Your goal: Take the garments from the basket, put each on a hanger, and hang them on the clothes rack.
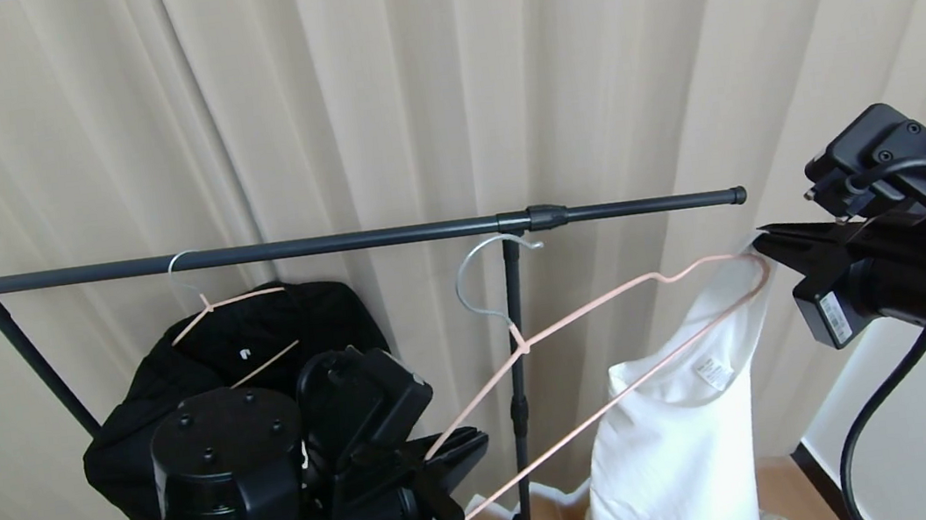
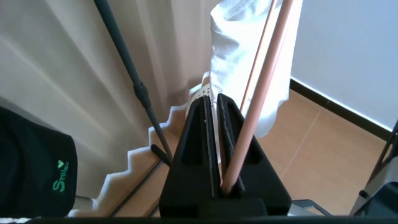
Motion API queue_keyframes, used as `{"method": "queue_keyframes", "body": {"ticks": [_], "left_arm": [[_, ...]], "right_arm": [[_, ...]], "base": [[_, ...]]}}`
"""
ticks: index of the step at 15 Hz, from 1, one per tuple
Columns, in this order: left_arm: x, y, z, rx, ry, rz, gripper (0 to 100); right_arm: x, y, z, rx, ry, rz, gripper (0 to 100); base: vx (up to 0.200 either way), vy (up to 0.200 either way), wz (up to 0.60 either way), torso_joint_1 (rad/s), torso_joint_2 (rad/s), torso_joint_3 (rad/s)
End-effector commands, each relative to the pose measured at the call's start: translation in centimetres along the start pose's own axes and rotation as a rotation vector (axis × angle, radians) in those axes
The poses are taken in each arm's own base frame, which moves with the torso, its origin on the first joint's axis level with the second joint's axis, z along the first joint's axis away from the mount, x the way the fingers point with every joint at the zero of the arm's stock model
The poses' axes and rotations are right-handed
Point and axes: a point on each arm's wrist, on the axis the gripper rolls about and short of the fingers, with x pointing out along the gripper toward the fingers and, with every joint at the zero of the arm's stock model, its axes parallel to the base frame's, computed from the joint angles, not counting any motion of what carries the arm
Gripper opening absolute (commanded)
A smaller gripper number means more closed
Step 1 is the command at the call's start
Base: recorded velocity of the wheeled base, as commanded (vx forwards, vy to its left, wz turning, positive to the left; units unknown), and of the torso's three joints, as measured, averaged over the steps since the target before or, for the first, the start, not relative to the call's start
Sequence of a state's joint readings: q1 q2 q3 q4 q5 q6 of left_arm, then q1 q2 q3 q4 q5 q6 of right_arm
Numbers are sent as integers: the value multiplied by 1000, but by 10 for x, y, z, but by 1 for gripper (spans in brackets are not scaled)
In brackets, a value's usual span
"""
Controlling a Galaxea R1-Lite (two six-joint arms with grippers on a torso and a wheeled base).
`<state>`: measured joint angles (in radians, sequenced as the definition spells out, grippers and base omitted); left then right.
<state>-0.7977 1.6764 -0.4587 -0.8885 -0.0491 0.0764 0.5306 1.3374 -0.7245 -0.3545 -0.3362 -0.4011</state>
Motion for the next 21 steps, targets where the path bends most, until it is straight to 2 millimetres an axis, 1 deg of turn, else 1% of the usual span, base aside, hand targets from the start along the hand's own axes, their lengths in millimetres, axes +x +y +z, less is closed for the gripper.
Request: {"method": "queue_keyframes", "body": {"ticks": [1,6,8,9,12,13,15,17,19,21], "left_arm": [[10,1,-2,0,17,10,0],[15,0,-2,1,22,12,0],[15,-2,-2,3,20,5,0],[15,-2,-1,3,18,5,0],[15,-2,-3,3,23,5,0],[15,-2,-3,3,23,5,0],[16,-2,-3,3,23,5,0],[16,-2,-3,3,26,5,0],[16,-2,-4,3,27,5,0],[16,-2,-4,4,27,6,0]], "right_arm": [[2,6,1,-1,6,14,0],[-7,29,10,22,-27,76,0],[-10,33,13,34,-39,87,0],[-13,40,15,45,-55,118,0],[-20,50,20,62,-81,169,0],[-25,58,23,84,-94,209,0],[-28,63,25,91,-104,237,0],[-34,74,30,130,-118,290,0],[-35,82,35,162,-122,321,0],[-41,94,46,253,-140,385,0]], "base": [[0,0,0,0,0,0],[0,0,0,0,0,0],[0,0,0,0,0,0],[0,0,0,0,0,0],[0,0,0,0,0,0],[0,0,0,0,0,0],[0,0,0,0,0,0],[0,0,0,0,0,0],[0,0,0,0,0,0],[0,0,0,0,0,0]]}}
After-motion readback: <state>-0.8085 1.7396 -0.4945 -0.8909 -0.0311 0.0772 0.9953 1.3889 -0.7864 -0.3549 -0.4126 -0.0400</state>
